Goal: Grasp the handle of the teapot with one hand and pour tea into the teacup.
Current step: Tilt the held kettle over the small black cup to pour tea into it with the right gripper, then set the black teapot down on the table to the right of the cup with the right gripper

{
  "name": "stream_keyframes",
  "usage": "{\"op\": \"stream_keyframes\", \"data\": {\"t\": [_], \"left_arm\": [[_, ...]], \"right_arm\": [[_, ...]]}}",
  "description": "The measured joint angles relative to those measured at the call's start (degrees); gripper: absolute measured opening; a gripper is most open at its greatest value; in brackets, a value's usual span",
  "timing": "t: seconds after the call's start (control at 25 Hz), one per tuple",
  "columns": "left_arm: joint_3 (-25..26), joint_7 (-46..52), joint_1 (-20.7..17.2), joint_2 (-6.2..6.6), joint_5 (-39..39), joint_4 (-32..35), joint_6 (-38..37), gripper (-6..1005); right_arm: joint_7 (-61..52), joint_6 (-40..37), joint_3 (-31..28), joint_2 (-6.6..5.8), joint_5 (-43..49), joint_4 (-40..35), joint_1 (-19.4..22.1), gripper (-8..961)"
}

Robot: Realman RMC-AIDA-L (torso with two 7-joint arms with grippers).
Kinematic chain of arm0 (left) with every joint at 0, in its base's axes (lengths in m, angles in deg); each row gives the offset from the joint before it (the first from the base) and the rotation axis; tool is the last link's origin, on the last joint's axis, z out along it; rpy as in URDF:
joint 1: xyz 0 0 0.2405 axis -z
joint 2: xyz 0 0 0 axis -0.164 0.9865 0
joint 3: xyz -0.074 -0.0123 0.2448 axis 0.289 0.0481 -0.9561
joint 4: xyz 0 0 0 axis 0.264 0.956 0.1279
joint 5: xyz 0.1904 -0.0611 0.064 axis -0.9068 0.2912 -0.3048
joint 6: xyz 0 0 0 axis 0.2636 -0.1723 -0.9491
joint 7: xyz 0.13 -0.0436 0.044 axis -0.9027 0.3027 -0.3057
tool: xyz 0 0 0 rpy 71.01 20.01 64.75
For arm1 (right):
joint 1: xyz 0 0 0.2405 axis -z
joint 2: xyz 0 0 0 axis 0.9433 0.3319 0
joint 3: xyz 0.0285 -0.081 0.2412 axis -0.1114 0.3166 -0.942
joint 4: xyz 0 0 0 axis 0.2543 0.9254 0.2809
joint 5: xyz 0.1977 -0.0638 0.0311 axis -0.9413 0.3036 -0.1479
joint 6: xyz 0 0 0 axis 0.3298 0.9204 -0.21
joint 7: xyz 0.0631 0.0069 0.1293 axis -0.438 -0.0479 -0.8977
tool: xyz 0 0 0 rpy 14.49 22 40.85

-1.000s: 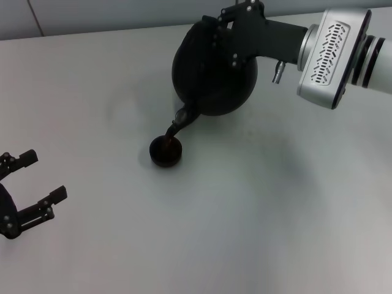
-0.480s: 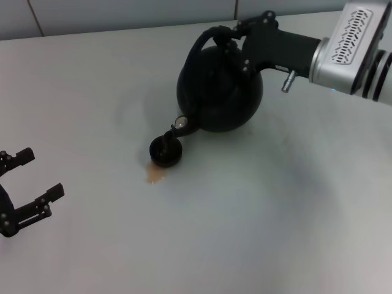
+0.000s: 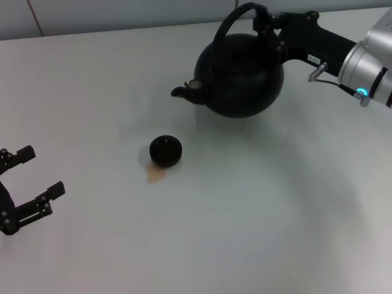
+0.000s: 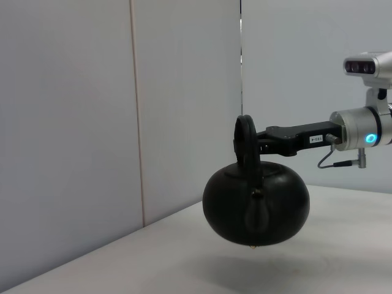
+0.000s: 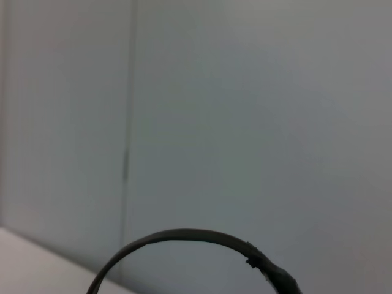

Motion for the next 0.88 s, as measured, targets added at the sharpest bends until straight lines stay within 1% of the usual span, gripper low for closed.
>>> {"op": "stream_keyframes", "data": {"t": [0.12, 0.48, 0.52, 0.64, 0.72, 0.88], "left_arm": [[0.00, 0.01, 0.20, -0.03, 0.04, -0.20, 0.00, 833], [0.00, -0.37, 0.38, -0.05, 0.07, -0.46, 0.10, 834], [0.00, -0.37, 0.40, -0.05, 0.07, -0.47, 0.07, 834], [0.00, -0.38, 0.40, -0.05, 0.07, -0.47, 0.05, 834], [0.00, -0.38, 0.40, -0.05, 0.07, -0.46, 0.01, 834], [-0.02, -0.32, 0.40, -0.05, 0.07, -0.33, -0.19, 834]], "right_arm": [[-1.54, -0.28, -0.02, -0.02, -2.20, 0.00, 1.60, 81], [-1.42, -0.43, -0.08, 0.20, -3.64, 0.31, 4.90, 82], [-0.57, -1.19, -0.07, 0.23, -4.47, 0.67, 6.16, 82], [0.67, -2.36, -0.07, 0.23, -5.35, 1.01, 7.24, 82], [1.97, -3.96, -0.04, 0.26, -6.42, 1.32, 9.17, 82], [2.37, -4.67, -0.06, 0.30, -6.62, 1.57, 10.42, 82]]}}
